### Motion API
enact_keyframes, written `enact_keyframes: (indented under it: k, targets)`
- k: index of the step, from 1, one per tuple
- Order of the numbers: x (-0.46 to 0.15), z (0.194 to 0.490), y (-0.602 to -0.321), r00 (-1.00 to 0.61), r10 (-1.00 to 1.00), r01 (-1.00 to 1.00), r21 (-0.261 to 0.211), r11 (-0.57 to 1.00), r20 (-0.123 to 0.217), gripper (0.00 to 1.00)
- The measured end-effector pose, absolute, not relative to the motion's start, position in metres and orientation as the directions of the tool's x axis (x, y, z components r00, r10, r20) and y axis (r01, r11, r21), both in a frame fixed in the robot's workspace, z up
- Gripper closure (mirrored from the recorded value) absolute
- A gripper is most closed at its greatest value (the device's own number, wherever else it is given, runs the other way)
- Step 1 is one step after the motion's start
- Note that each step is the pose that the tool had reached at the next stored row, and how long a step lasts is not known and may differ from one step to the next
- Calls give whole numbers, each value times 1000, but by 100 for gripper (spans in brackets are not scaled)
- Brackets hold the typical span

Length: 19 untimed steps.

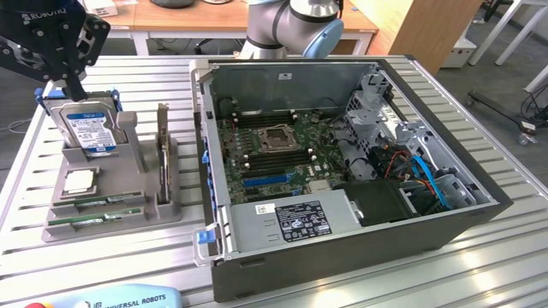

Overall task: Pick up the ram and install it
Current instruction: 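Pick up the ram and move it above insertion slot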

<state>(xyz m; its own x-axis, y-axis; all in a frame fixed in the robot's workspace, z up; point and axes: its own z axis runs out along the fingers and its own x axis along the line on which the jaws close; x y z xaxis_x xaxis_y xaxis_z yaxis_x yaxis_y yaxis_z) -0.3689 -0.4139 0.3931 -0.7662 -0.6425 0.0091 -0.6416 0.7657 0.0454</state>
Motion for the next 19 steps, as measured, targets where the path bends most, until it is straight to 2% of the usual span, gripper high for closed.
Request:
enact_keyframes:
  k: [19]
  targets:
    - [-369,393,-414,-567,-824,-822,44,567,11,90]
